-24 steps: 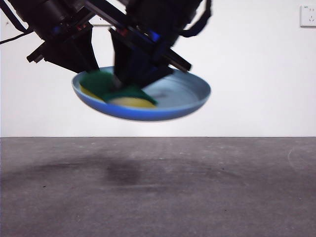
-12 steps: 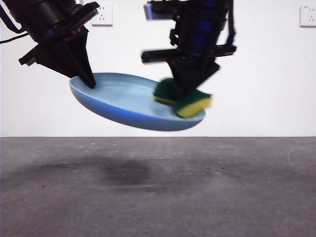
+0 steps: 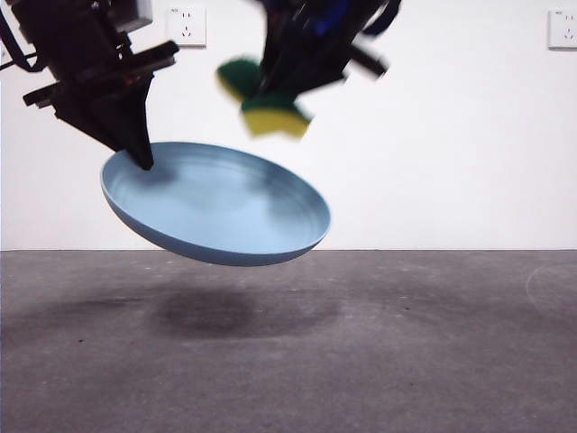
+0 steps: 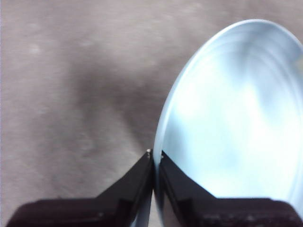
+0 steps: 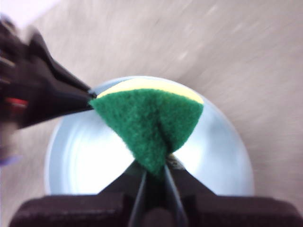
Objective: Pick up the plate,pick up the cloth,clean the plate with the cloth
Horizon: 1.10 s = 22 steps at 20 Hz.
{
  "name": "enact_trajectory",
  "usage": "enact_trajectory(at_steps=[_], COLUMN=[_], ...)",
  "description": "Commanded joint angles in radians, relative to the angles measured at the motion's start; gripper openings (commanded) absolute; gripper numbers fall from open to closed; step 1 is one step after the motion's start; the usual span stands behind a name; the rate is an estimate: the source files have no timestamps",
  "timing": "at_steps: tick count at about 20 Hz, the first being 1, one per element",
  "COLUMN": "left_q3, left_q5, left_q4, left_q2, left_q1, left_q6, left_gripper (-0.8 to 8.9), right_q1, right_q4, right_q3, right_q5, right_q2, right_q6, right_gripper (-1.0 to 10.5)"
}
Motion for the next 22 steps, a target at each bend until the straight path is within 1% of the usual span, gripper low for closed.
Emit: enact_trajectory(at_steps=[1, 4, 7, 10, 11, 12, 13, 14, 15, 16, 18, 21, 22], left_q3=[0.003, 0.003, 0.003, 0.003, 0.003, 0.003, 0.003, 0.003, 0.003, 0.003, 0.003, 0.003, 0.003], left_q5=[0.002, 0.003, -0.003, -0.077, -0.098, -0.098, -0.097, -0.098, -0.097, -0.094, -0.09, -0.07, -0.061], left_q4=[0.044, 0.077, 0.124, 0.159, 0.163, 0.161, 0.162, 0.163, 0.157, 0.142, 0.108, 0.053, 0.035], left_q2=[0.043, 0.125, 0.232, 0.319, 0.336, 0.343, 0.344, 0.344, 0.341, 0.34, 0.326, 0.246, 0.21], left_q1=[0.018, 0.04, 0.058, 0.072, 0.077, 0.081, 0.085, 0.086, 0.086, 0.086, 0.084, 0.082, 0.078], left_q6=[0.017, 0.018, 0.019, 0.018, 0.015, 0.016, 0.016, 0.015, 0.014, 0.006, -0.035, -0.11, -0.119], left_gripper=[-0.09, -0.08, -0.08, -0.04, 0.01, 0.44, 1.85, 3.71, 4.94, 5.03, 5.03, 5.03, 5.03], right_q1=[0.0, 0.0, 0.0, 0.0, 0.0, 0.0, -0.001, 0.0, -0.001, -0.004, -0.023, -0.085, -0.106], right_q4=[-0.061, -0.159, -0.23, -0.277, -0.288, -0.301, -0.308, -0.314, -0.32, -0.322, -0.323, -0.323, -0.323], right_q3=[-0.007, -0.007, -0.007, -0.007, -0.007, -0.007, -0.007, -0.007, -0.007, -0.007, -0.007, -0.007, -0.007], right_q5=[0.062, 0.091, 0.09, 0.097, 0.119, 0.154, 0.182, 0.211, 0.23, 0.248, 0.247, 0.241, 0.235], right_q2=[-0.072, -0.161, -0.242, -0.299, -0.311, -0.32, -0.323, -0.324, -0.323, -0.32, -0.302, -0.243, -0.216], right_q6=[0.018, 0.017, 0.011, 0.011, 0.011, 0.01, 0.01, 0.011, 0.01, 0.011, 0.011, 0.027, 0.031], right_gripper=[-0.2, -0.2, -0.2, -0.2, -0.2, -0.2, -0.2, -0.2, -0.2, -0.2, -0.2, -0.2, -0.2])
